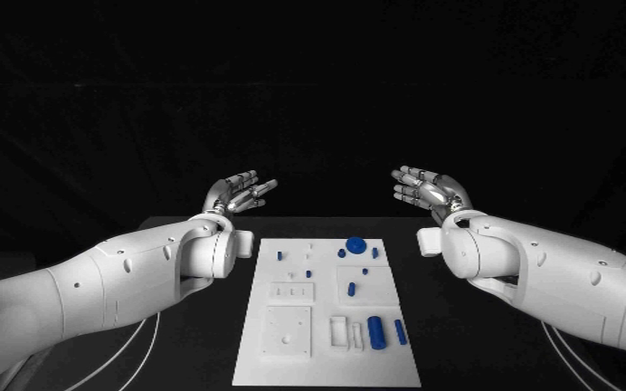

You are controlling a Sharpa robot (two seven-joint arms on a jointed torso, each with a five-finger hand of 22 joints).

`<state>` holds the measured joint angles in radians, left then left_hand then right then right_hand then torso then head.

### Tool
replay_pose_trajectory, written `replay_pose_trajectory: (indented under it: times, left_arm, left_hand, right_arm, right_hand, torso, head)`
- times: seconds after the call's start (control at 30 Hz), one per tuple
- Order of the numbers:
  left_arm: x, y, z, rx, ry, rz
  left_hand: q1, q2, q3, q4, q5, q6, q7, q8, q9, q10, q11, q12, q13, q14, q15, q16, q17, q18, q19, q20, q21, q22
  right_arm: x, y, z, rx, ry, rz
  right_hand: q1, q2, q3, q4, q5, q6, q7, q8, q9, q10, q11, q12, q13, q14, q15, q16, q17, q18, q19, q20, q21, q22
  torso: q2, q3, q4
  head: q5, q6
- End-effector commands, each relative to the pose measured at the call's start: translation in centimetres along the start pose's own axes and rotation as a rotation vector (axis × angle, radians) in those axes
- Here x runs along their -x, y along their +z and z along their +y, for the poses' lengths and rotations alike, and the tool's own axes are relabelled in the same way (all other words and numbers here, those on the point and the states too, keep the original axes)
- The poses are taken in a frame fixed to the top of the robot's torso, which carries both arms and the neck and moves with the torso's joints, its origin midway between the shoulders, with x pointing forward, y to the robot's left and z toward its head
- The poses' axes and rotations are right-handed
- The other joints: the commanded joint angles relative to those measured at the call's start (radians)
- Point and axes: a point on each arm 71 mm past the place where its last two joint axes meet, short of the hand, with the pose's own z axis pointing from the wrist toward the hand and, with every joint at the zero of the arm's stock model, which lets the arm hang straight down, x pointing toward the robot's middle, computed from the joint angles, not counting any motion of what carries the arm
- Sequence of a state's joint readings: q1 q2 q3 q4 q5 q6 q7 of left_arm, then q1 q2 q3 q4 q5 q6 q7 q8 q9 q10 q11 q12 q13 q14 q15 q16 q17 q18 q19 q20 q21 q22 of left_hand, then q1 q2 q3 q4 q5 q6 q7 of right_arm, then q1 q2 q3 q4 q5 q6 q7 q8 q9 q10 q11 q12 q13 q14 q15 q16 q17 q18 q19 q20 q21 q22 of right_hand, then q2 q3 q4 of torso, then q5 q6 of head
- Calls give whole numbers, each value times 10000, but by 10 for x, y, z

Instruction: Assemble the parts on the task board

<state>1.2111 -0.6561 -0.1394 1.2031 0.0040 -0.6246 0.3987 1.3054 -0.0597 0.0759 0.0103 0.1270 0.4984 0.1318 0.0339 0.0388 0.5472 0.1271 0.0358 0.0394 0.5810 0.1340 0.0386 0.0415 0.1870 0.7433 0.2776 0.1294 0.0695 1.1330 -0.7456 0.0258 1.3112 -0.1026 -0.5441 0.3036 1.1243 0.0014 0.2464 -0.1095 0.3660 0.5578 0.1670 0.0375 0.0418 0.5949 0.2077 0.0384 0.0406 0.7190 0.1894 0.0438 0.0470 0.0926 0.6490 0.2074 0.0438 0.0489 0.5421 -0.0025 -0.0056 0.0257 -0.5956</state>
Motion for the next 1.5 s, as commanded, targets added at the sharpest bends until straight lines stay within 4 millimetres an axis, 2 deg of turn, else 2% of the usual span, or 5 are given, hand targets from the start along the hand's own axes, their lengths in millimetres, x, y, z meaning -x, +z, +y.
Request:
replay_pose_trajectory:
  times: [0.03, 0.7, 1.03, 1.27, 1.5]
  left_arm:
    - [-1, 11, 0, 654, -252, 935]
    - [11, 19, -4, 824, -188, 1197]
    - [9, 3, -14, 466, -249, 2119]
    - [5, -13, -30, 33, -464, 3020]
    - [-1, -21, -44, -300, -592, 3642]
  left_hand:
    - [536, -5, 84, -39, 73, 250, 47, 65, 22, 250, 37, 60, 23, 290, 38, 58, 33, 208, 337, 103, 87, 34]
    - [520, 193, -13, -193, 70, 590, 218, 86, 39, 902, 219, 88, 52, 1694, 220, 146, 98, 213, 529, 31, 230, 80]
    - [544, 846, -474, -827, 86, 3727, 69, 265, 197, 5152, -31, 249, 189, 6253, -402, 878, 267, -1250, 2486, -2024, 2094, 819]
    - [553, 913, -466, -1116, 87, 4225, 59, 289, 217, 5364, -125, 244, 190, 7005, -710, 1271, 352, -1300, 2474, -2353, 3245, 1494]
    - [509, 953, -500, -1292, 75, 4833, 100, 316, 250, 5312, -67, 235, 185, 6982, -683, 1319, 347, -1248, 2117, -2311, 3738, 1780]
  right_arm:
    - [-4, 7, -3, -986, -672, 1983]
    - [11, 26, 7, 496, -5944, 2355]
    - [-8, 32, 12, 2144, -9444, 2702]
    - [-33, 37, 15, 2695, -11916, 2987]
    - [-49, 42, 17, 2870, -13447, 2913]
  right_hand:
    - [598, -33, 166, -124, 73, 418, 282, 76, 31, 460, 57, 55, 33, 506, 71, 68, 39, 150, 456, 35, 77, 37]
    - [1532, -567, 473, -740, -744, 2903, 19, 168, 129, 3848, -367, 183, 161, 3794, -393, 143, 139, 257, 3469, -512, 203, 150]
    - [1709, -749, 314, -851, -942, 5259, -393, 295, 249, 5560, -1165, 204, 180, 7905, -1968, 1740, 1476, 623, 7484, -2084, 2258, 1020]
    - [1200, -1114, 1267, -1152, -472, 5215, -360, 206, 213, 5517, -1157, 171, 152, 7558, -2098, 6722, 4776, 551, 7928, -2494, 5021, 3264]
    - [1239, -1306, 1627, -1096, -621, 5226, -392, 253, 228, 5435, -1187, 195, 179, 7427, -2029, 7443, 5044, 535, 7536, -2456, 6080, 4582]
  torso:
    - [-1, 1, 0]
    - [13, -34, 4]
    - [247, -77, 73]
    - [593, -100, 224]
    - [924, -131, 470]
  head:
    - [2, -2]
    - [170, -203]
    - [108, -113]
    - [-48, 10]
    - [-210, 99]
